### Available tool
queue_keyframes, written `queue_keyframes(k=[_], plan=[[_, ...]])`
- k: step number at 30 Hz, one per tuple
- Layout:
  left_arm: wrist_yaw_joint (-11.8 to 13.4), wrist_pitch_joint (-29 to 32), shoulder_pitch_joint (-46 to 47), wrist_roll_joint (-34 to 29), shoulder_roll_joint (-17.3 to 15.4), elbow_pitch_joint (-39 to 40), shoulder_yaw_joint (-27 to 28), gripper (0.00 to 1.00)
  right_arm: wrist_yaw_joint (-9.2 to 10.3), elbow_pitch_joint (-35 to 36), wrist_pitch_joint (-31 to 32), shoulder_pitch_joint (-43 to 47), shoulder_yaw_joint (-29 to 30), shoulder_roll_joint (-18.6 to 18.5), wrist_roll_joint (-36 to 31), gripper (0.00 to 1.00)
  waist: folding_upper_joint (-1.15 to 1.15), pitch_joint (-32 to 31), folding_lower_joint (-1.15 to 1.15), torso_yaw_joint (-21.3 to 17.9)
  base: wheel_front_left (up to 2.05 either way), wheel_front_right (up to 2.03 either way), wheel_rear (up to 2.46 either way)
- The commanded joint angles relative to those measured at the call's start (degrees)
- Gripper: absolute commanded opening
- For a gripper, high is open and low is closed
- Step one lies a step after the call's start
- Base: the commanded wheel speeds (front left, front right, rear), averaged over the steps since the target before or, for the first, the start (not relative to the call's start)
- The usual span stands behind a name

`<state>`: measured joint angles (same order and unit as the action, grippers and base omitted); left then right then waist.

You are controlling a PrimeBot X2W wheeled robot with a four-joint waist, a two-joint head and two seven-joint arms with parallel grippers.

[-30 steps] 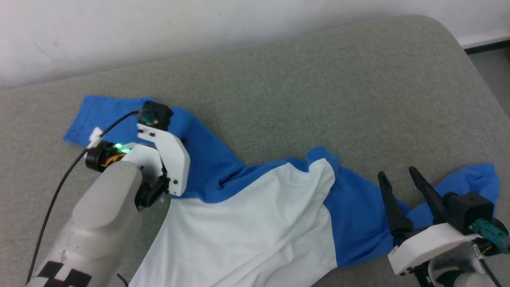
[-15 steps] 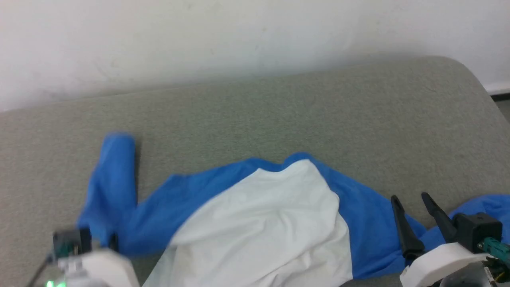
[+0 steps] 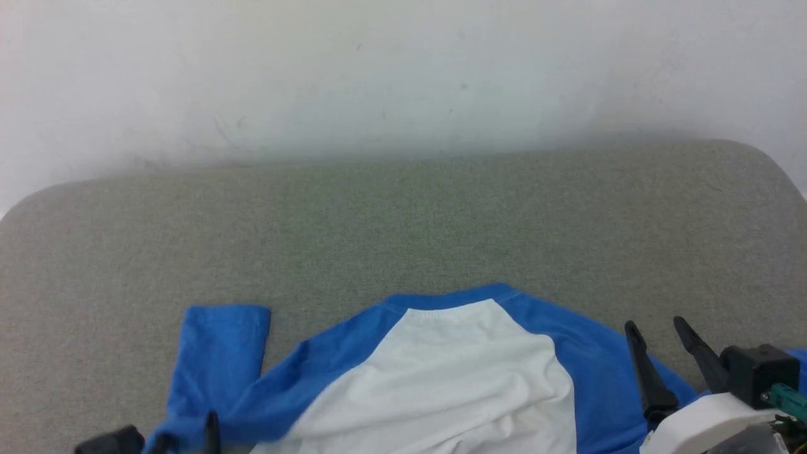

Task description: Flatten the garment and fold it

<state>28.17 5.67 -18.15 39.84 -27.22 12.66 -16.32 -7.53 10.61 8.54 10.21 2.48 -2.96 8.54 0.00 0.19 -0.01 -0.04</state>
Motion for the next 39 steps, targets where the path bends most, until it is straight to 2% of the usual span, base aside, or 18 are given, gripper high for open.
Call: queue_keyframes(k=[1, 7, 10, 12, 15, 19, 22, 25, 32, 36, 37, 38, 39], plan=[[-0.68, -1.72, 1.42, -0.87, 0.08, 0.51, 0.7, 1.0, 0.04, 0.36, 0.08, 0.8, 0.15, 0.08, -0.24, 1.0, 0.0, -0.5, 0.01, 0.12, 0.0, 0.0, 0.0], [-3.08, -8.15, 5.47, -4.07, -1.37, 1.13, 2.17, 1.0, 0.04, 0.28, 0.25, 1.35, 1.06, 0.08, -0.13, 1.0, 0.0, -1.77, 0.01, -0.14, 0.0, 0.0, 0.0], [-4.82, -8.25, 9.34, -5.0, -2.68, 1.1, 1.91, 1.0, 0.04, 0.54, 0.39, 1.39, 1.36, 0.08, -0.09, 1.0, 0.0, -2.13, 0.01, -0.33, 0.0, 0.0, 0.0], [-6.89, -6.78, 12.73, -5.2, -3.68, 0.55, 0.73, 1.0, 0.04, 0.83, 0.57, 1.37, 1.42, 0.08, -0.12, 1.0, 0.0, -2.15, 0.01, -0.5, 0.0, 0.0, 0.0], [-11.07, -2.22, 18.61, -4.9, -4.78, -1.66, -2.67, 1.0, 0.04, 1.26, 0.76, 0.99, 1.3, 0.08, -0.28, 1.0, 0.0, -1.42, 0.01, -1.04, 0.0, 0.0, 0.0], [-17.45, 6.75, 26.31, -3.96, -5.34, -7.44, -8.76, 1.0, 0.04, 1.74, 0.74, -0.04, 0.98, 0.08, -0.72, 1.0, 0.0, 0.47, 0.01, -2.07, 0.0, 0.0, 0.0], [-21.99, 13.1, 30.98, -3.2, -5.16, -12.76, -12.87, 1.0, 0.04, 1.8, 0.56, -0.87, 0.77, 0.08, -0.86, 1.0, 0.0, 2.25, 0.01, -2.92, 0.0, 0.0, 0.0], [-25.46, 17.96, 34.4, -1.67, -4.52, -19.0, -15.26, 1.0, 0.04, 1.39, 0.14, -1.71, 0.39, 0.08, -0.64, 1.0, 0.0, 4.12, 0.01, -3.68, 0.0, 0.0, 0.0], [-30.94, 25.39, 38.75, 0.28, -2.77, -32.37, -19.46, 1.0, 0.04, -0.18, -0.71, -3.29, -1.02, 0.08, -0.2, 1.0, 0.0, 6.84, 0.01, -5.27, 0.0, 0.0, 0.0], [-32.38, 31.23, 38.69, 1.28, -1.76, -35.57, -22.55, 1.0, 0.04, -0.8, -0.9, -3.44, -0.6, 0.08, -0.4, 1.0, 0.0, 6.99, 0.01, -5.4, 0.0, 0.0, 0.0], [-32.48, 32.43, 38.63, 1.33, -1.56, -35.82, -23.21, 0.81, 0.04, -0.92, -0.92, -3.44, -0.36, 0.08, -0.41, 1.0, 0.0, 6.95, 0.01, -5.27, 0.0, 0.0, 0.0], [-32.39, 33.3, 38.52, 1.44, -1.33, -36.04, -23.61, 0.55, 0.04, -1.09, -0.77, -3.45, -0.13, 0.08, -0.35, 1.0, 0.0, 6.91, 0.01, -5.1, 0.0, 0.0, 0.0], [-32.15, 34.21, 38.35, 1.5, -1.08, -36.28, -24.03, 0.2, 0.04, -1.37, -0.36, -3.53, -0.02, 0.08, -0.44, 1.0, 0.0, 6.83, 0.01, -4.88, 0.0, 0.0, 0.0]])
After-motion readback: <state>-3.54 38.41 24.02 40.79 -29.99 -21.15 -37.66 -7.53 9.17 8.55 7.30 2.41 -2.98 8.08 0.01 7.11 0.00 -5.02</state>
